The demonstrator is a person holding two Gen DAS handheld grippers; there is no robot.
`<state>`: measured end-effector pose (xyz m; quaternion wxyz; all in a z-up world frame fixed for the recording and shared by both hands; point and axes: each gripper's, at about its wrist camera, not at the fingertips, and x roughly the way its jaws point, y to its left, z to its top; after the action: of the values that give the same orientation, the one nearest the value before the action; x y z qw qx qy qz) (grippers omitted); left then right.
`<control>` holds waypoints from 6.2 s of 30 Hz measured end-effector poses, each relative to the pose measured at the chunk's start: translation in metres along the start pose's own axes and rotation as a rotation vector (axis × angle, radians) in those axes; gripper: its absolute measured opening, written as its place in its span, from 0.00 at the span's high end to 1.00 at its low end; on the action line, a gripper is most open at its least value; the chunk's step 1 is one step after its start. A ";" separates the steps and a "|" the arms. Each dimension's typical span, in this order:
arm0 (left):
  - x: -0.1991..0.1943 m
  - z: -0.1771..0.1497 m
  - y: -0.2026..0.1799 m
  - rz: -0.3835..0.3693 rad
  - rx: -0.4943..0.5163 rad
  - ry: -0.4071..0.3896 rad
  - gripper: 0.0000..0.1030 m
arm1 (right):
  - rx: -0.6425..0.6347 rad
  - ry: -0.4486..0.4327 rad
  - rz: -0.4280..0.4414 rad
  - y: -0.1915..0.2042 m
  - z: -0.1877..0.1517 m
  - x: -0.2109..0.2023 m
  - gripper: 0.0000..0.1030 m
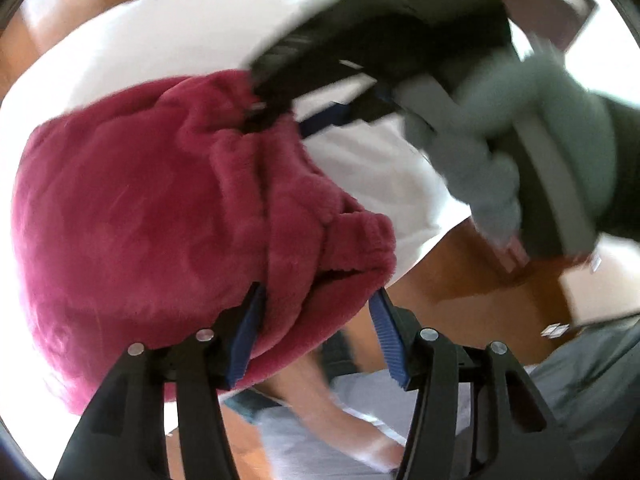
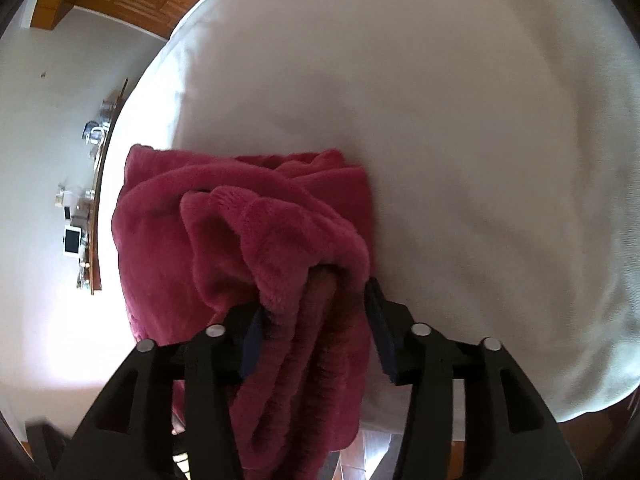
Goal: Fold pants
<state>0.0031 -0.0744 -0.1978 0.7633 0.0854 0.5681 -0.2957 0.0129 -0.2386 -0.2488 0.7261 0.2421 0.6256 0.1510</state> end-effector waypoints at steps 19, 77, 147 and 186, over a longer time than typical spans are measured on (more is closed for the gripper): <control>-0.061 -0.030 0.083 0.064 -0.315 -0.079 0.47 | -0.276 -0.137 -0.132 0.055 -0.058 -0.086 0.52; 0.052 0.154 0.293 0.240 -0.085 0.115 0.45 | 0.039 -0.322 -0.359 0.081 -0.035 -0.066 0.52; -0.066 0.032 0.272 0.148 -0.056 0.011 0.21 | 0.224 -0.135 -0.291 0.015 -0.031 0.034 0.15; -0.001 -0.012 0.316 -0.295 -0.387 0.152 0.05 | 0.268 -0.105 0.055 0.026 0.016 0.075 0.09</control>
<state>0.1665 0.1876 -0.2661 0.6692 -0.1242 0.6760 -0.2825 0.0441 -0.1801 -0.2956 0.7147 0.3614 0.5943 0.0732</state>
